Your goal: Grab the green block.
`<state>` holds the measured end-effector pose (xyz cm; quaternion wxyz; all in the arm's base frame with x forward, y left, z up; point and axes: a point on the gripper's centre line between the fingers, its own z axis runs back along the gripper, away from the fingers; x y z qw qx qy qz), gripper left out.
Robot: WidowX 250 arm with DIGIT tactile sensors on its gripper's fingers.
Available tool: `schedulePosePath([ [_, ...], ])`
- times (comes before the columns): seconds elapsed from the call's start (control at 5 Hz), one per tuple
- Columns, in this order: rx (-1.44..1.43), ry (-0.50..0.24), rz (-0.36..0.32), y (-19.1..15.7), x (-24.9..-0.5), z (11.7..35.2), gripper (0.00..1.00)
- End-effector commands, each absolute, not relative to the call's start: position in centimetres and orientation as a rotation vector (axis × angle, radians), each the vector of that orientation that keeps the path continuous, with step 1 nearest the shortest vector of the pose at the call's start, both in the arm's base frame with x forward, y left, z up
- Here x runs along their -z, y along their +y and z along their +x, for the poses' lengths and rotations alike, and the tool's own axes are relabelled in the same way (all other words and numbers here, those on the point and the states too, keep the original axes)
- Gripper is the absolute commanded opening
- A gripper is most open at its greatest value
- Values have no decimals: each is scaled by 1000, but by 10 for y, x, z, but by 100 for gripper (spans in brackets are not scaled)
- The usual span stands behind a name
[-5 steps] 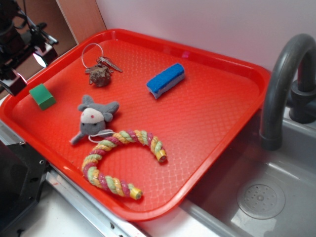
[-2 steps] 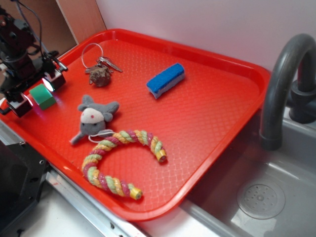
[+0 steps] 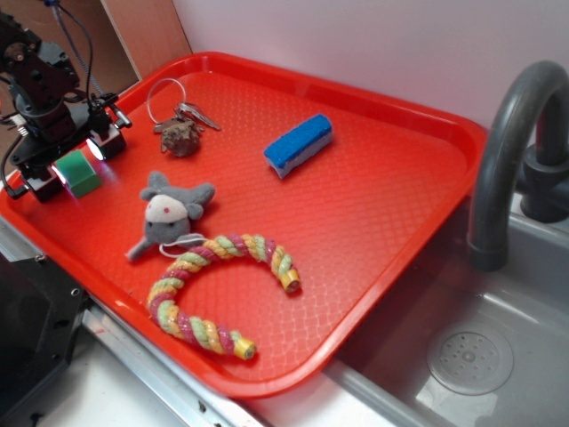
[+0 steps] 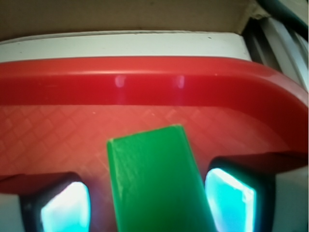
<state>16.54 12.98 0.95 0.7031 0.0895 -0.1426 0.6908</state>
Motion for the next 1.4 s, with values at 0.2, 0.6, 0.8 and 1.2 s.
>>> schedulePosePath([
  [0.2, -1611, -268, 129, 124, -19, 150, 0],
  [0.6, -1304, -208, -15, 126, -74, 176, 0],
  [0.8, -1089, -154, -52, 118, -103, 184, 0],
  [1.2, -805, -146, -166, 76, -170, 199, 0],
])
